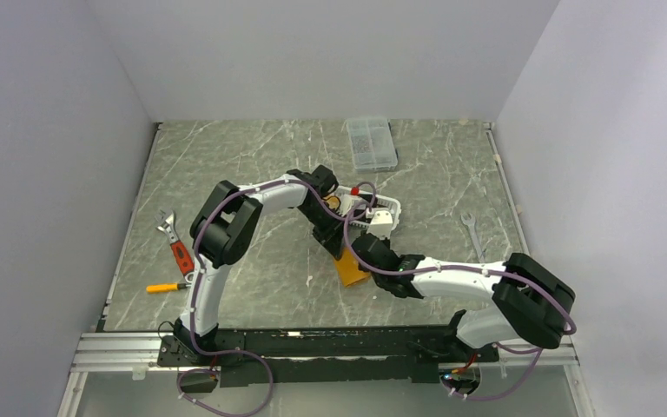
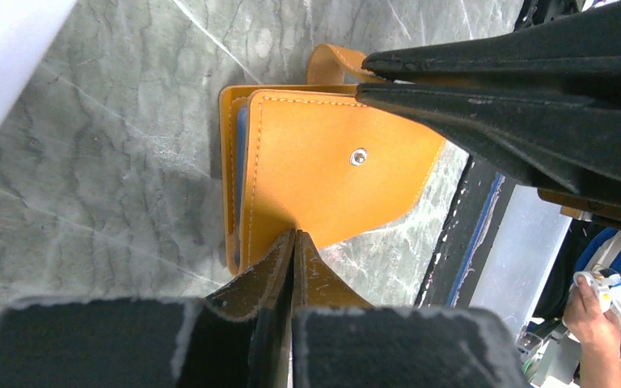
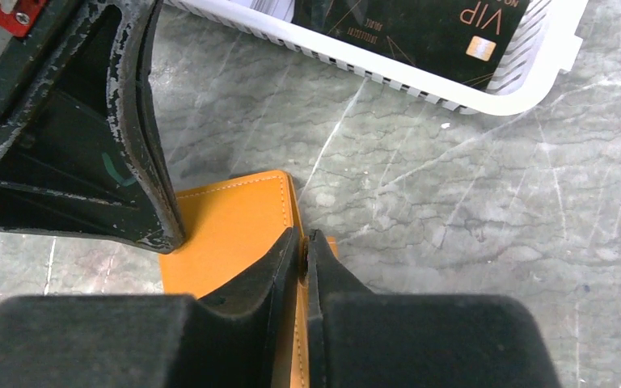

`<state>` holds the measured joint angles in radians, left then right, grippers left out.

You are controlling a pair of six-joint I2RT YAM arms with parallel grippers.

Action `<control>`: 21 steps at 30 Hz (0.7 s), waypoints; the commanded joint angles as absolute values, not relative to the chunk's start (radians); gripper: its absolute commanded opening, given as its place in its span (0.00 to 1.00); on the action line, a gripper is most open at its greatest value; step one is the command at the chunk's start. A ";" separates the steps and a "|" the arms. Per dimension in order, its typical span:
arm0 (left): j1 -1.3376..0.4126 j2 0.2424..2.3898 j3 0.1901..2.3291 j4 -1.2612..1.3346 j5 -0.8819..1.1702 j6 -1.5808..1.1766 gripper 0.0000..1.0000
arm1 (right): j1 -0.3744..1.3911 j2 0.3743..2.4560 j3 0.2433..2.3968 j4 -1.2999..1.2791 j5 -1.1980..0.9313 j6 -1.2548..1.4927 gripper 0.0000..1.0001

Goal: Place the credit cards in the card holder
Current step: Close the card holder at the center of the board.

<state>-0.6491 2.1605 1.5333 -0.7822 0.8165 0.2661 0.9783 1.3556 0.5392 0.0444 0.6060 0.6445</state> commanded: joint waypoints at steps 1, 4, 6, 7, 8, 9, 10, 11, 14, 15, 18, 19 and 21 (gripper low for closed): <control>-0.664 2.135 1.510 -0.762 0.788 0.291 0.07 | 0.991 1.323 0.596 0.006 0.636 0.611 0.06; -0.656 2.118 1.508 -0.766 0.795 0.293 0.08 | 0.991 1.317 0.607 -0.030 0.637 0.615 0.00; -0.645 2.099 1.509 -0.777 0.811 0.289 0.08 | 0.991 1.303 0.608 -0.053 0.635 0.621 0.00; -0.642 2.084 1.508 -0.782 0.819 0.287 0.08 | 0.991 1.294 0.606 -0.058 0.632 0.624 0.00; -0.641 2.066 1.504 -0.785 0.824 0.284 0.08 | 0.991 1.285 0.601 -0.062 0.629 0.629 0.00; -0.641 2.045 1.494 -0.786 0.831 0.280 0.08 | 0.991 1.276 0.598 -0.071 0.625 0.635 0.00; -0.643 2.018 1.482 -0.788 0.842 0.277 0.08 | 0.991 1.269 0.594 -0.079 0.622 0.644 0.00; -0.647 1.999 1.465 -0.789 0.855 0.273 0.08 | 0.991 1.260 0.591 -0.089 0.618 0.657 0.00; -0.684 1.955 1.396 -0.779 0.872 0.272 0.08 | 0.991 1.237 0.576 -0.115 0.603 0.704 0.00; -0.696 1.949 1.376 -0.773 0.873 0.272 0.08 | 0.992 1.226 0.569 -0.121 0.600 0.725 0.00; -0.730 1.947 1.327 -0.709 0.887 0.235 0.08 | 0.992 1.198 0.537 -0.127 0.587 0.785 0.00; -0.747 1.954 1.325 -0.694 0.892 0.225 0.08 | 0.991 1.190 0.527 -0.122 0.578 0.799 0.00; -0.769 1.974 1.340 -0.676 0.898 0.208 0.08 | 0.991 1.180 0.515 -0.122 0.565 0.828 0.00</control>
<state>-0.7105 1.9789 1.3357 -0.7517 0.8413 0.2298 0.9890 1.2098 0.5434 -0.1051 0.6060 0.7498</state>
